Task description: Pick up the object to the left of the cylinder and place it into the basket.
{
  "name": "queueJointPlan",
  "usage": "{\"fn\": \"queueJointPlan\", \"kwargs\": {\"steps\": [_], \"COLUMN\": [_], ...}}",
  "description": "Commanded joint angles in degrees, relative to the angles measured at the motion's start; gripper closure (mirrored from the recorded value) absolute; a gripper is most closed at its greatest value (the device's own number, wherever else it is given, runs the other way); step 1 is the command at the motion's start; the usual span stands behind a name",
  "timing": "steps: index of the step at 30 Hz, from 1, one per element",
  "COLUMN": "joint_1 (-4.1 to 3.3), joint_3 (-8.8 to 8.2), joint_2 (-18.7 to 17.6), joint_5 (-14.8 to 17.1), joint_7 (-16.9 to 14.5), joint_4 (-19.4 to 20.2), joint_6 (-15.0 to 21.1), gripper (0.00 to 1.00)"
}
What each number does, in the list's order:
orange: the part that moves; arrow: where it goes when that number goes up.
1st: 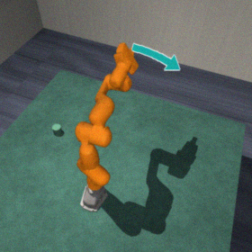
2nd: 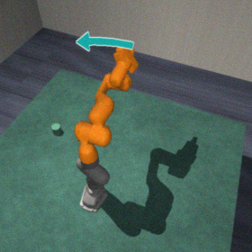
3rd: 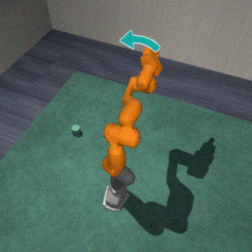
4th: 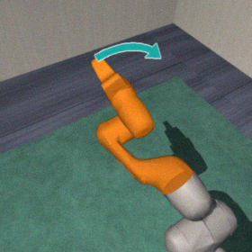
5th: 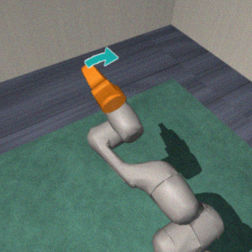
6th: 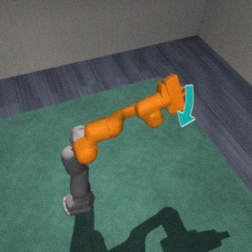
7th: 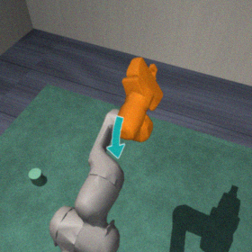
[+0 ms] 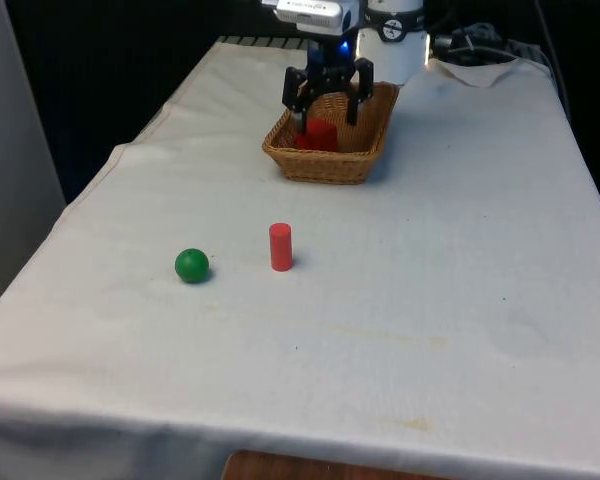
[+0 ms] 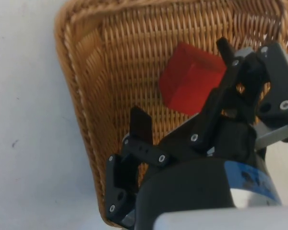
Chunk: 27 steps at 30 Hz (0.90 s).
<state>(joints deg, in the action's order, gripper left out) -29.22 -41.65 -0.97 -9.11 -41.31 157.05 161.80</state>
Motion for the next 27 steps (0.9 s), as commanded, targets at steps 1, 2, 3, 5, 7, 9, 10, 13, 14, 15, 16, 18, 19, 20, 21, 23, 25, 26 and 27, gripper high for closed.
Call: {"fn": "queueJointPlan", "kwargs": {"steps": [1, 2, 3, 5, 7, 9, 10, 13, 14, 15, 16, 18, 19, 20, 21, 23, 25, 26, 27], "joint_1": [-0.11, -0.17, -0.23, -0.23, -0.34, -0.34, -0.4, -0.52, -0.52, -0.4, -0.57, -0.63, -0.63, -0.63, -0.63, -0.69, -0.74, -0.8, -0.8], "joint_3": [0.06, 0.11, 0.17, 0.34, 0.57, 0.86, 0.97, 1.72, 1.72, 1.6, 2.06, 2.52, 2.69, 2.92, 3.15, 3.67, 3.9, 4.07, 4.18], "joint_2": [0.3, 0.6, 0.9, 1.4, 1.9, 2.3, 2.5, 2.9, 2.9, 3.1, 3.0, 3.2, 3.2, 3.2, 3.2, 3.2, 3.2, 3.2, 3.2], "joint_5": [-0.4, -0.5, -0.5, -0.5, -0.5, -0.4, -0.3, -0.2, -0.2, 0.0, -0.1, 0.0, 0.1, 0.1, 0.1, 0.2, 0.2, 0.3, 0.3], "joint_7": [0.7, 0.7, 0.8, 0.9, 1.0, 1.1, 1.3, 1.7, 1.7, 1.1, 1.9, 2.2, 2.3, 2.5, 2.6, 3.0, 3.1, 3.2, 3.4], "joint_4": [-0.5, -0.7, -1.0, -1.4, -1.9, -2.3, -2.7, -3.9, -3.9, -3.6, -4.5, -5.3, -5.6, -6.0, -6.4, -7.3, -7.7, -8.1, -8.4], "joint_6": [-0.7, -1.0, -1.4, -1.8, -2.4, -2.9, -3.2, -4.3, -4.3, -4.0, -4.8, -5.3, -5.6, -5.8, -6.1, -6.8, -7.0, -7.3, -7.4], "gripper": [0.0, 0.0, 0.0, 0.0, 0.0, 0.0, 0.0, 0.0, 0.0, 0.0, 0.0, 0.0, 0.0, 0.0, 0.0, 0.0, 0.0, 0.0, 0.0]}}
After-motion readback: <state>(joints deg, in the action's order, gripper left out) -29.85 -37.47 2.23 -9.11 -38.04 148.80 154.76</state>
